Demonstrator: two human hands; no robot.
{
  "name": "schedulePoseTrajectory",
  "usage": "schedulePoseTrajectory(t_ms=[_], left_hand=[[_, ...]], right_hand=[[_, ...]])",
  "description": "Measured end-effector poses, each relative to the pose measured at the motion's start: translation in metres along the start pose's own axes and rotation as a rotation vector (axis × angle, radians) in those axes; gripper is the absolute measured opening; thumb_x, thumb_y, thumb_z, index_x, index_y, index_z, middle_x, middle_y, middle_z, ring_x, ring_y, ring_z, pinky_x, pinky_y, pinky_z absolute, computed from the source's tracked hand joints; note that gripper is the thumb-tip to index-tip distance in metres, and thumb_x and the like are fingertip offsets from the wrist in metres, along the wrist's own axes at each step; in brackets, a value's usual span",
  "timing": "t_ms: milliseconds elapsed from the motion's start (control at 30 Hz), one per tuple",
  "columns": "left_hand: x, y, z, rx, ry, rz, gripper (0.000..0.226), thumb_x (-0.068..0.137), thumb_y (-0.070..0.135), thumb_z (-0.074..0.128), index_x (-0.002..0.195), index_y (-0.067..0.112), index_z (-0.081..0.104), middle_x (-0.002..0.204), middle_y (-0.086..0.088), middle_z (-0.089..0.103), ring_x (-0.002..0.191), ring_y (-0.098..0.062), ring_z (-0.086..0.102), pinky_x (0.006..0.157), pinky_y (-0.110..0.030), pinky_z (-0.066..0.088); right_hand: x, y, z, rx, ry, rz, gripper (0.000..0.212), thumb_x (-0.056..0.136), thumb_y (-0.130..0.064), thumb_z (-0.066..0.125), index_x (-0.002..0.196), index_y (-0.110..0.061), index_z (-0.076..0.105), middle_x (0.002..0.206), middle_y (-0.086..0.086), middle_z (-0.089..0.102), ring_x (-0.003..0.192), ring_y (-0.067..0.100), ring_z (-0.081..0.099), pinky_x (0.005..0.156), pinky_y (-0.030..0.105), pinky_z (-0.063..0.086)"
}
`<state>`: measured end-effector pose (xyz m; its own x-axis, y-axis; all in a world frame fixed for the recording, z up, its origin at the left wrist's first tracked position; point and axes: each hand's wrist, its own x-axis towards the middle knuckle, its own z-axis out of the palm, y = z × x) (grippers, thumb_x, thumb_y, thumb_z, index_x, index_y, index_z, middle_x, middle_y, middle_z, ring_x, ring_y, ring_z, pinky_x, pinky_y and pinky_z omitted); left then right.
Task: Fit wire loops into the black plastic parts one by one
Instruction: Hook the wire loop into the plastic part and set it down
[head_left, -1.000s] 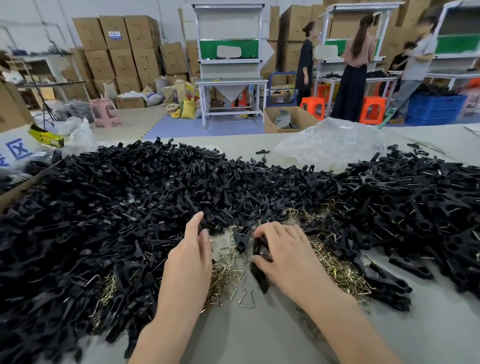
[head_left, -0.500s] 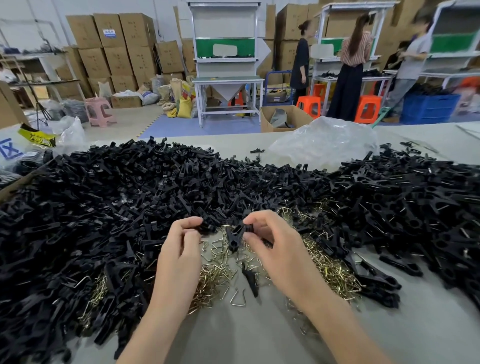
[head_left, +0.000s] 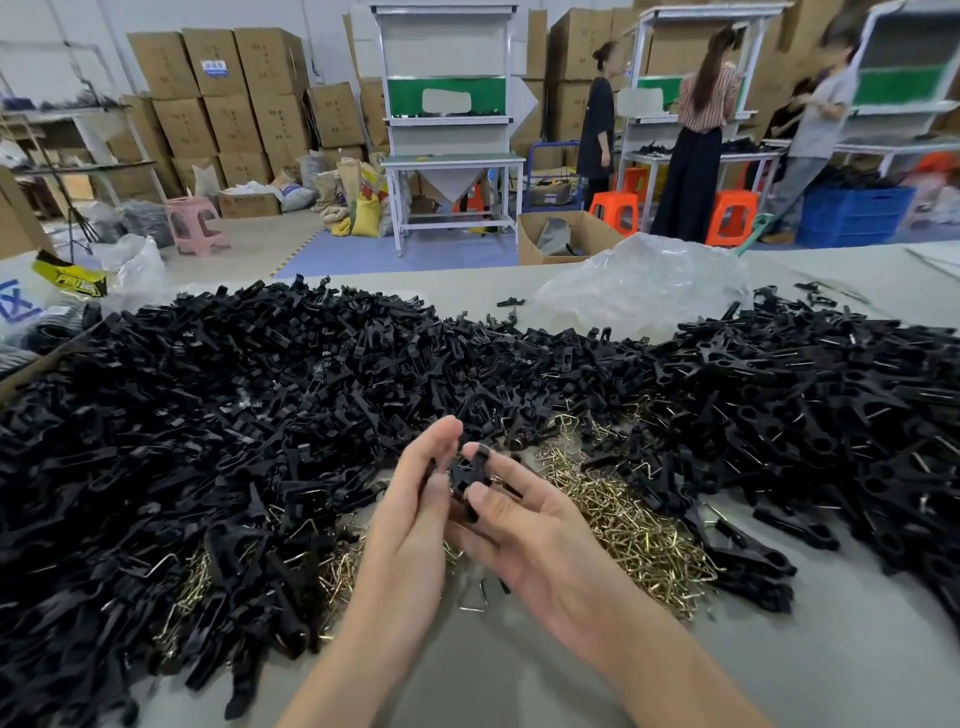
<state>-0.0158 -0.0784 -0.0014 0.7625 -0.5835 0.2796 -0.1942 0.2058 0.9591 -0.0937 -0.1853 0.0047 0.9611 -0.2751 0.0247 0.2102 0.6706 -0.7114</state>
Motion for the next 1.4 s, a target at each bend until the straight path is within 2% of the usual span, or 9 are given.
schedulePoseTrajectory(t_ms=[67, 200, 333, 433, 567, 767, 1133, 1267, 1400], left_hand=[[-0.003, 0.002, 0.004, 0.022, -0.033, -0.003, 0.041, 0.107, 0.013, 0.039, 0.121, 0.043, 0.063, 0.133, 0.024, 0.061, 0.123, 0.008, 0.054, 0.089, -0.007, 0.048], [-0.004, 0.005, 0.012, -0.077, -0.045, -0.077, 0.010, 0.094, 0.035, 0.050, 0.100, 0.035, 0.058, 0.119, 0.015, 0.069, 0.104, -0.010, 0.067, 0.076, -0.037, 0.057], [-0.004, 0.009, 0.011, 0.040, 0.074, 0.015, 0.009, 0.089, 0.039, 0.055, 0.090, 0.035, 0.063, 0.089, 0.004, 0.073, 0.074, -0.004, 0.067, 0.058, -0.013, 0.052], [-0.003, 0.008, 0.006, 0.138, 0.089, 0.061, 0.023, 0.086, 0.046, 0.056, 0.100, 0.032, 0.068, 0.090, 0.007, 0.074, 0.083, -0.008, 0.069, 0.068, -0.011, 0.050], [-0.004, 0.004, 0.005, 0.130, -0.076, 0.006, 0.058, 0.080, 0.045, 0.066, 0.135, 0.038, 0.053, 0.109, 0.015, 0.072, 0.103, -0.002, 0.067, 0.084, -0.010, 0.050], [0.001, 0.005, 0.002, 0.168, 0.159, 0.021, 0.026, 0.088, 0.048, 0.053, 0.104, 0.037, 0.070, 0.086, 0.010, 0.074, 0.078, -0.004, 0.069, 0.069, -0.010, 0.050], [0.000, 0.009, 0.001, 0.108, -0.021, -0.058, 0.027, 0.097, 0.033, 0.048, 0.112, 0.041, 0.069, 0.081, 0.009, 0.068, 0.072, -0.008, 0.058, 0.075, -0.027, 0.052], [0.001, 0.009, 0.001, 0.125, -0.039, -0.050, 0.032, 0.102, 0.011, 0.051, 0.122, 0.030, 0.067, 0.104, 0.007, 0.076, 0.081, -0.009, 0.064, 0.079, -0.024, 0.056], [0.002, 0.009, -0.001, 0.067, -0.004, -0.059, 0.025, 0.098, 0.011, 0.058, 0.115, 0.024, 0.071, 0.099, 0.000, 0.077, 0.084, -0.009, 0.071, 0.075, -0.019, 0.055]], right_hand=[[0.000, -0.001, 0.000, 0.076, -0.031, -0.002, 0.033, 0.089, -0.001, 0.068, 0.122, -0.007, 0.071, 0.125, 0.022, 0.067, 0.116, 0.034, 0.067, 0.091, 0.038, 0.058], [0.002, -0.005, -0.003, 0.153, -0.016, 0.003, 0.034, 0.089, -0.001, 0.068, 0.123, -0.007, 0.069, 0.121, 0.022, 0.070, 0.112, 0.035, 0.069, 0.084, 0.038, 0.060], [0.002, -0.011, -0.007, 0.180, 0.028, -0.004, 0.042, 0.089, 0.003, 0.067, 0.130, -0.005, 0.062, 0.107, 0.023, 0.072, 0.103, 0.035, 0.072, 0.085, 0.040, 0.060], [0.003, -0.015, -0.010, 0.140, 0.089, -0.030, 0.041, 0.086, 0.001, 0.069, 0.126, -0.009, 0.064, 0.093, 0.016, 0.074, 0.089, 0.027, 0.074, 0.078, 0.036, 0.062], [0.004, -0.015, -0.012, 0.048, 0.118, -0.065, 0.044, 0.084, -0.002, 0.071, 0.126, -0.007, 0.061, 0.112, 0.022, 0.072, 0.093, 0.028, 0.074, 0.081, 0.038, 0.062], [0.007, -0.018, -0.016, -0.165, 0.216, -0.143, 0.039, 0.063, -0.021, 0.083, 0.102, -0.017, 0.080, 0.094, 0.005, 0.072, 0.070, 0.011, 0.066, 0.067, 0.025, 0.059], [0.008, -0.013, -0.019, -0.246, 0.158, -0.111, 0.030, 0.072, -0.022, 0.079, 0.101, -0.020, 0.081, 0.099, 0.005, 0.073, 0.078, 0.014, 0.067, 0.078, 0.028, 0.059], [0.009, -0.013, -0.021, -0.254, 0.136, -0.091, 0.034, 0.079, -0.016, 0.076, 0.113, -0.011, 0.075, 0.108, 0.010, 0.075, 0.089, 0.022, 0.071, 0.087, 0.035, 0.060], [0.009, -0.014, -0.022, -0.289, 0.153, -0.090, 0.043, 0.078, -0.016, 0.076, 0.120, -0.011, 0.070, 0.113, 0.011, 0.076, 0.098, 0.024, 0.073, 0.088, 0.037, 0.061]])
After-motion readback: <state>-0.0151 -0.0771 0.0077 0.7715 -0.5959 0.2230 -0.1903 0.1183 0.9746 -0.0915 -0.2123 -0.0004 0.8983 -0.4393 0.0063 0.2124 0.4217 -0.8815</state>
